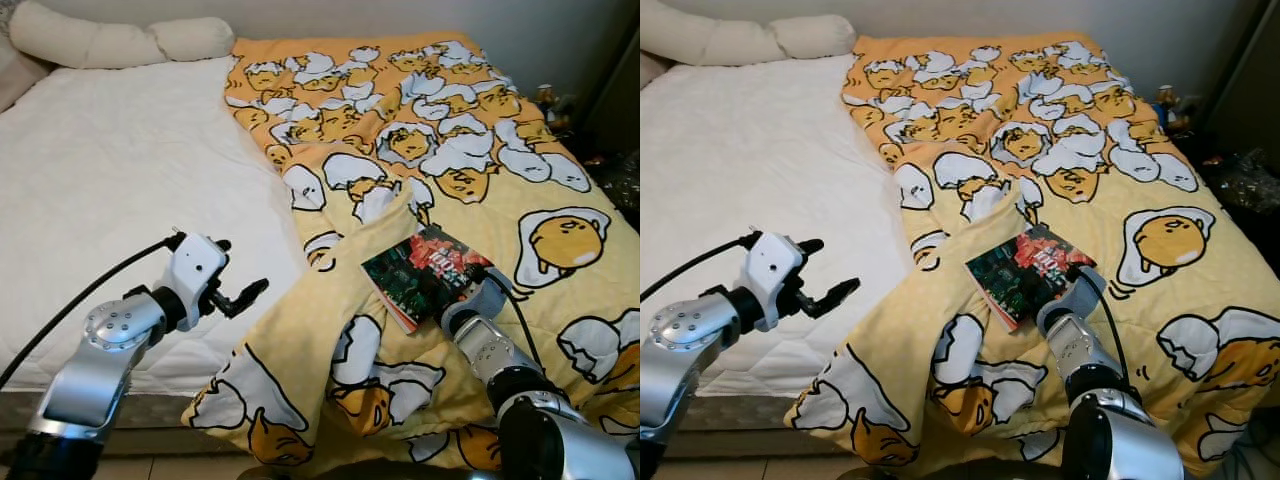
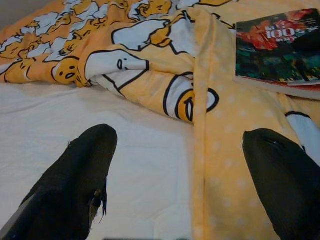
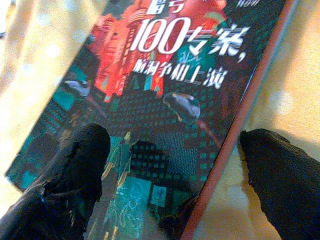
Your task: Clean up the room
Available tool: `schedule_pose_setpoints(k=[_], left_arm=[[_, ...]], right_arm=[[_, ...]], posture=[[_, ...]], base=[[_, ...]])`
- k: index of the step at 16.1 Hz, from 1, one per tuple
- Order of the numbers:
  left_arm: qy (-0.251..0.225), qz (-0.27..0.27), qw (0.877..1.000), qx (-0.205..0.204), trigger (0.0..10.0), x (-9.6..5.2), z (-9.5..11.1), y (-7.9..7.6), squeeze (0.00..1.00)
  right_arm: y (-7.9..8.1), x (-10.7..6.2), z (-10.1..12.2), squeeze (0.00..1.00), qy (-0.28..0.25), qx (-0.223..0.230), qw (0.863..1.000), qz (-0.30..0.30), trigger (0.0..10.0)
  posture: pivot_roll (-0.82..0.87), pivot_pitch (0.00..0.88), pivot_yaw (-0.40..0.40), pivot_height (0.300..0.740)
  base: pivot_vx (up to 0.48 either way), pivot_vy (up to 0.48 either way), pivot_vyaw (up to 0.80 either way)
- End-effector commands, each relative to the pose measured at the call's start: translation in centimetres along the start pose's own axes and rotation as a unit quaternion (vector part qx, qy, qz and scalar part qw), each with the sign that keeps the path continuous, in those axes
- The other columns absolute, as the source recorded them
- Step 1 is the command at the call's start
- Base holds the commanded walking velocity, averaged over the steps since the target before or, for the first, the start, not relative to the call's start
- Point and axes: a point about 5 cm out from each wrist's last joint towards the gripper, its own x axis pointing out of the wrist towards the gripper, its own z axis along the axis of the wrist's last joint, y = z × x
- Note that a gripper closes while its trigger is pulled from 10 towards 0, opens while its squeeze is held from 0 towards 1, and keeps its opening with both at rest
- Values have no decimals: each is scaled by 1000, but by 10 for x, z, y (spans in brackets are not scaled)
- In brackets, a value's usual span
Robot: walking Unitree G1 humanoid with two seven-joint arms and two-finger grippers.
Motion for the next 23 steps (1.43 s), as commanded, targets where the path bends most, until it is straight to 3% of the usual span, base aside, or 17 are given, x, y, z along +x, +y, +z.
schedule_pose_setpoints(k=[1, 7, 9, 11, 14, 20, 23], left_arm=[[5, -10, 1000, 4, 10000, -4, 1, -1, 969], [14, -25, 1000, 4, 10000, -16, 7, -4, 969], [24, -32, 999, 4, 10000, -23, 3, -10, 973], [28, -32, 999, 5, 10000, -27, 3, -11, 969], [30, -23, 999, 0, 10000, -31, 5, -11, 973], [29, -19, 999, -10, 10000, -31, 6, -15, 973], [38, -21, 999, -10, 10000, -33, 2, -17, 965]], right_arm=[[-1, 0, 6, 0, -14, 42, 999, -6, 10000], [4, 1, 14, 0, -22, 140, 989, 40, 10000], [3, 1, 16, 0, -34, 209, 976, 49, 10000], [10, 2, 20, 0, -39, 229, 970, 74, 10000], [28, 3, 27, 0, -38, 233, 962, 140, 10000], [47, 2, 34, 0, -35, 254, 944, 207, 10000], [38, 5, 11, 0, 16, 208, 970, 125, 10000]], posture=[[121, 12, 90, 740], [168, 122, 97, 740], [185, 147, 95, 740], [202, 162, 85, 740], [201, 157, 77, 740], [193, 158, 63, 740], [194, 158, 69, 740]], base=[[0, 0, 0], [0, 0, 0], [0, 0, 0], [0, 0, 0], [0, 0, 0], [0, 0, 0], [0, 0, 0]])
